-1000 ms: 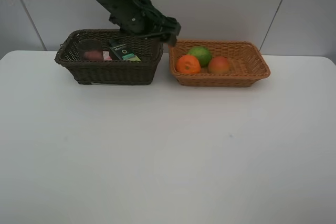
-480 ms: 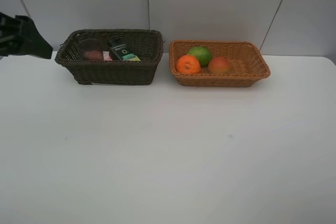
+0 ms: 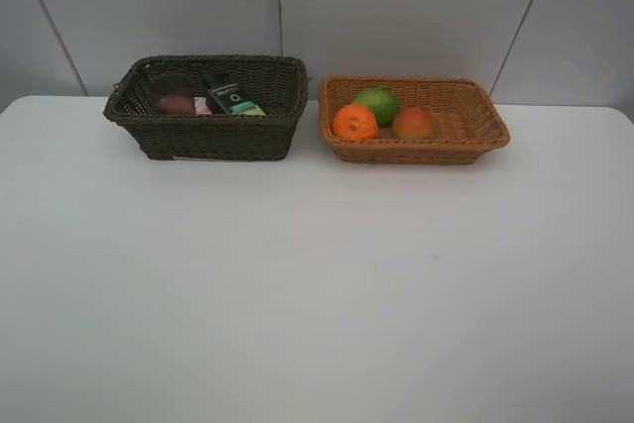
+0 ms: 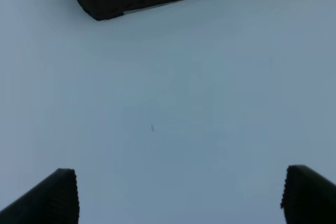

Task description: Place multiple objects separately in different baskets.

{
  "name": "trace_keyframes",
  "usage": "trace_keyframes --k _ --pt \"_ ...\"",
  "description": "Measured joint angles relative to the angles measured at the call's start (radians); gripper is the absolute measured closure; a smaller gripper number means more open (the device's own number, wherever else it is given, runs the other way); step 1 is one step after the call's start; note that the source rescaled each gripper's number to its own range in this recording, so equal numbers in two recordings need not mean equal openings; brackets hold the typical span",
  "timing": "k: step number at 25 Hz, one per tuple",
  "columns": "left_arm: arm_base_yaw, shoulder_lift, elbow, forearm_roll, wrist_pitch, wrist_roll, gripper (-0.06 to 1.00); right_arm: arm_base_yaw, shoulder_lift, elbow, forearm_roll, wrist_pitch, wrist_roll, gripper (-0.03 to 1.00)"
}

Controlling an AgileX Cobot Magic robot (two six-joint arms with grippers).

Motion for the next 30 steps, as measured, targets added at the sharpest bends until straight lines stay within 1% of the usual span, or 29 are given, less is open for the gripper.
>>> trace_keyframes --k 3,6,10,15,18,23,30 --pt "0.0 -0.105 0.0 0.0 0.067 0.0 -0.06 0.0 0.0 0.0 0.0 0.0 0.0 0.24" --pt "0.0 -0.184 0.0 0.0 0.087 0.0 -0.06 0.0 0.0 0.0 0.0 0.0 0.0 0.24" --pt "0.0 -0.27 0.015 0.0 0.088 0.0 -0.06 0.0 0.0 0.0 0.0 0.0 0.0 0.24" --pt "0.0 -0.363 0.125 0.0 0.086 0.0 -0.06 0.0 0.0 0.0 0.0 0.0 0.0 0.24" --pt "0.0 -0.402 0.177 0.0 0.044 0.0 -0.06 0.0 0.0 0.0 0.0 0.0 0.0 0.24" --pt "0.0 -0.409 0.185 -0.001 0.02 0.0 -0.06 0.0 0.0 0.0 0.0 0.0 0.0 0.24" --pt "0.0 -0.409 0.186 -0.001 0.019 0.0 -0.06 0.0 0.0 0.0 0.0 0.0 0.0 0.24"
